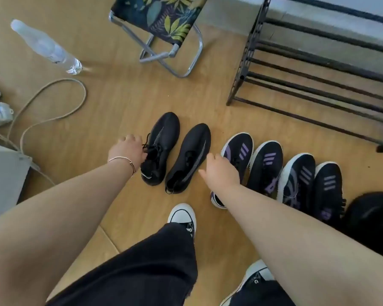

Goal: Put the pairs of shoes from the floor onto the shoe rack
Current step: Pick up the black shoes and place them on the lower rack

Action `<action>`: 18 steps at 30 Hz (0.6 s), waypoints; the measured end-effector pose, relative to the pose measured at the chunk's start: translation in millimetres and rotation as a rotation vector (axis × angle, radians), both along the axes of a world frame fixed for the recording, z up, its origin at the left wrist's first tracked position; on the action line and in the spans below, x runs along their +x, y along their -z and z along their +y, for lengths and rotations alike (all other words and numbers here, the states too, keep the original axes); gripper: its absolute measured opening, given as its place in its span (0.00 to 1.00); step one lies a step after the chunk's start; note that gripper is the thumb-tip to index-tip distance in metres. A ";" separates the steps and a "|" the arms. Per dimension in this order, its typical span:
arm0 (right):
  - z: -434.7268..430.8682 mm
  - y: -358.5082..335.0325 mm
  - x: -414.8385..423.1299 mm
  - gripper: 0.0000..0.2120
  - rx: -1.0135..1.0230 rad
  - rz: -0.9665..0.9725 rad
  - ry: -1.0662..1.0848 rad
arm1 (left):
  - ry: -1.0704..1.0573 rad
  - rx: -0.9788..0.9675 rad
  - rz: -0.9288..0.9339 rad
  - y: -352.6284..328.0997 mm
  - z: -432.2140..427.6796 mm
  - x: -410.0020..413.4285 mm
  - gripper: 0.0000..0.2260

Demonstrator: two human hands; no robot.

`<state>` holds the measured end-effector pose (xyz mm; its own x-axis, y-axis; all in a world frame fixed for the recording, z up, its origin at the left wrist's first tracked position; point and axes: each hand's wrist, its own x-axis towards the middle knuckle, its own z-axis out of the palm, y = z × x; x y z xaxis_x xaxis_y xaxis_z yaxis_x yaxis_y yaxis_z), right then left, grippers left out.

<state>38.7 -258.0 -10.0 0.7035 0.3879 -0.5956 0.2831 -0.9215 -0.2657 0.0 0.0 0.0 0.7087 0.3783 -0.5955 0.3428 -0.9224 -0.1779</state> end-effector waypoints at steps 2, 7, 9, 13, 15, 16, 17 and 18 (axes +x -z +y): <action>6.3 20.4 -7.7 0.19 -0.001 0.022 0.023 | -0.019 -0.002 0.048 20.8 -0.7 0.0 0.19; 18.2 62.4 -25.4 0.19 -0.017 0.111 0.119 | -0.212 -0.044 0.087 63.7 -2.3 -1.7 0.19; 22.6 75.0 -29.4 0.20 -0.005 0.167 0.192 | -0.353 -0.058 0.086 75.7 -1.7 -5.6 0.19; 32.9 91.6 -31.1 0.19 0.047 0.227 0.395 | -0.501 -0.144 -0.009 102.2 -3.5 -15.0 0.16; 35.4 95.1 -31.6 0.19 0.070 0.242 0.484 | -0.504 -0.187 -0.068 109.9 -3.1 -17.7 0.17; 36.0 95.6 -32.8 0.18 0.084 0.252 0.523 | -0.516 -0.203 -0.095 111.1 -2.7 -18.8 0.18; 36.0 95.6 -34.5 0.18 0.102 0.259 0.558 | -0.537 -0.219 -0.123 111.8 -2.5 -20.1 0.18; 36.3 94.9 -35.6 0.17 0.122 0.269 0.593 | -0.566 -0.238 -0.149 111.6 -3.2 -21.5 0.17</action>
<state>3.2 -221.7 -104.9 0.6512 0.0560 -0.7569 -0.3541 -0.8597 -0.3682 -21.5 -3.2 -111.6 0.5194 0.5878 -0.6202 0.7945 -0.5994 0.0973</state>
